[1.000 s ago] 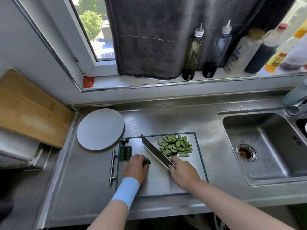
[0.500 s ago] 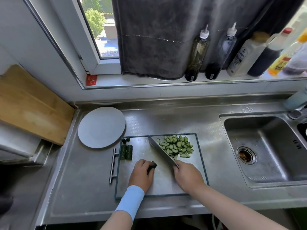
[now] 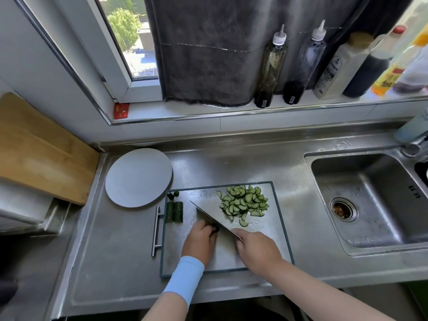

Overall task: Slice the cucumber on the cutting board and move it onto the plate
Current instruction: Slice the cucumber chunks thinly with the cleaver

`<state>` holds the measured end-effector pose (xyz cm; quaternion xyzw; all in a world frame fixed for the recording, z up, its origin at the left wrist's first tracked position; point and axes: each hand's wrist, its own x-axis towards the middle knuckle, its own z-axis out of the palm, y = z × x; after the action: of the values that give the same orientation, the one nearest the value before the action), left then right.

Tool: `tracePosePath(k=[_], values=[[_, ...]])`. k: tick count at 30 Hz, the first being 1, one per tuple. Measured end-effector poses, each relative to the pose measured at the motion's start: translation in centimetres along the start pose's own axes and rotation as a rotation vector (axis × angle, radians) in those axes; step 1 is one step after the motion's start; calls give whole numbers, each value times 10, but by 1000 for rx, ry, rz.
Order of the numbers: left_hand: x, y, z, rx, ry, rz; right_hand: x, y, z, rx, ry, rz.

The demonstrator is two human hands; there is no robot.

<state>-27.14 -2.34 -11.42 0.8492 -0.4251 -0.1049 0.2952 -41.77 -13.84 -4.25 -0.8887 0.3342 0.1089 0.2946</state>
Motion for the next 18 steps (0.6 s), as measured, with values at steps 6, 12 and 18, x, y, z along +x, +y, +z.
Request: tracePosePath(k=[6, 12, 18], values=[[2, 7, 1, 31, -46, 14, 4, 5, -4, 3, -50, -5], [8, 17, -3, 77, -104, -4, 0, 4, -5, -25, -47, -22], [7, 22, -9, 112, -123, -72, -7, -3, -2, -98, -12, -53]])
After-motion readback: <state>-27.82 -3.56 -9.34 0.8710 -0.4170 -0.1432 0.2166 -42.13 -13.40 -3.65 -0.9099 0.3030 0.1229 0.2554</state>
